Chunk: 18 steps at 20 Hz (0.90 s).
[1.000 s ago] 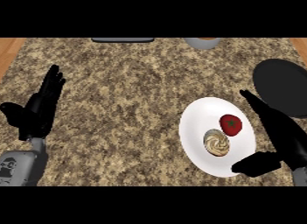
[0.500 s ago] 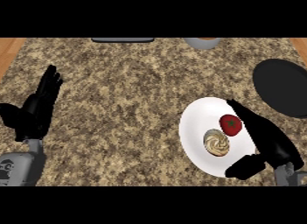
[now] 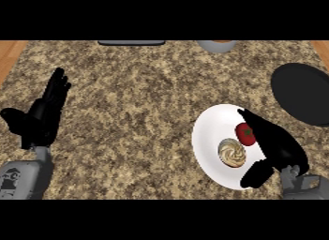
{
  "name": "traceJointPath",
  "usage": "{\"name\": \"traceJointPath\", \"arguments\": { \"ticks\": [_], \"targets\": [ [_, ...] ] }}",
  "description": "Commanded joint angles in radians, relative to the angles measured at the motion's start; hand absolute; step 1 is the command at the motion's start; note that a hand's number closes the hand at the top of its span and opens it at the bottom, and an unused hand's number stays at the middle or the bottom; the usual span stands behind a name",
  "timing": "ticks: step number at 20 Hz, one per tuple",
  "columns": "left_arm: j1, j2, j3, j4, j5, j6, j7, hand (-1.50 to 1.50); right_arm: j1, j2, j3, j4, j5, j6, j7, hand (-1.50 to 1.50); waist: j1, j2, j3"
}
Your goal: Pick the cupcake from the plate and place it in the pan
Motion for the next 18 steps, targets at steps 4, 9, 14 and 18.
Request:
{"name": "traceJointPath", "arguments": {
  "ticks": [4, 9, 14, 18],
  "targets": [
    [0.079, 0.004, 0.022, -0.075, 0.014, -0.047, 0.01, 0.0, 0.023, 0.032, -0.009, -0.008, 0.042, 0.107, 0.049, -1.5, 0.001, -0.001, 0.0],
    [-0.014, 0.001, 0.047, 0.002, -0.021, -0.042, 0.012, 0.0, -0.001, 0.118, 0.004, 0.1, 0.124, 0.076, -0.016, -1.5, -0.001, 0.0, 0.0],
    [0.004, -0.019, 0.034, -0.089, -0.018, -0.033, 0.082, 0.0, -0.043, 0.161, 0.011, 0.206, 0.189, 0.073, -0.03, -1.5, 0.002, -0.001, 0.0],
    [-0.055, -0.048, 0.019, -0.008, -0.062, -0.008, 0.056, 0.0, -0.017, 0.183, 0.011, 0.3, 0.241, 0.013, -0.101, -1.5, -0.001, 0.0, 0.0]
  ]
}}
